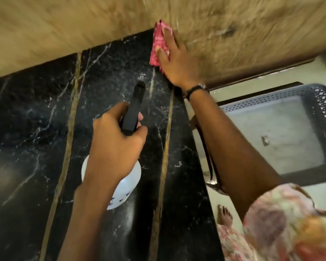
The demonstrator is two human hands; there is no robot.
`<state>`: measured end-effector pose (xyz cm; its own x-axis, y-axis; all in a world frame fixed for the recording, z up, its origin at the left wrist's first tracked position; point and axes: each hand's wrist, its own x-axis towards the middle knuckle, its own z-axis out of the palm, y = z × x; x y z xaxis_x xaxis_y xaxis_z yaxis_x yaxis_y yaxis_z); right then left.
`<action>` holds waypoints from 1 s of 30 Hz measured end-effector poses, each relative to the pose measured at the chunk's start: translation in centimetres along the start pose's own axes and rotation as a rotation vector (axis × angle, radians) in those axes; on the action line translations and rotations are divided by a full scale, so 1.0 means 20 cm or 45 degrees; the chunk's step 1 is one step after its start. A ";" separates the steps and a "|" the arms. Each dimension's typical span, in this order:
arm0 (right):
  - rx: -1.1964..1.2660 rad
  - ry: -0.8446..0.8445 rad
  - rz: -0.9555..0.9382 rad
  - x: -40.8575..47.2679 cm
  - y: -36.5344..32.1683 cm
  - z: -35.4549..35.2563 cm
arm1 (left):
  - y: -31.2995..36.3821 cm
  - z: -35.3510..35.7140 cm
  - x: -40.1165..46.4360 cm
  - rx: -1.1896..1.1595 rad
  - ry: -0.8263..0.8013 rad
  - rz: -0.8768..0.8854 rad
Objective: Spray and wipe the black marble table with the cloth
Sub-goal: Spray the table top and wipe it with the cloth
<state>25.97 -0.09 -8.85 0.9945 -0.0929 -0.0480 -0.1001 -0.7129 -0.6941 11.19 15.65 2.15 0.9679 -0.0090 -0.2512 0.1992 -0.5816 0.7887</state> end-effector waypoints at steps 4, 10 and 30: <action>-0.569 -0.046 -0.051 0.10 -0.15 0.05 | -0.08 -0.13 0.00 -0.054 0.041 -0.009; -0.634 -0.217 -0.454 -0.26 -0.59 0.51 | -0.21 -0.40 -0.09 -0.095 0.144 -0.107; -0.718 -0.074 -0.154 -1.53 -0.41 0.32 | -0.77 -0.92 -1.05 -0.477 0.487 -0.320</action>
<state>-3.48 12.96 -6.24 0.9983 0.0390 -0.0428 0.0293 -0.9777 -0.2080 -9.42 39.73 5.50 0.8567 0.4261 -0.2908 0.4027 -0.2002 0.8932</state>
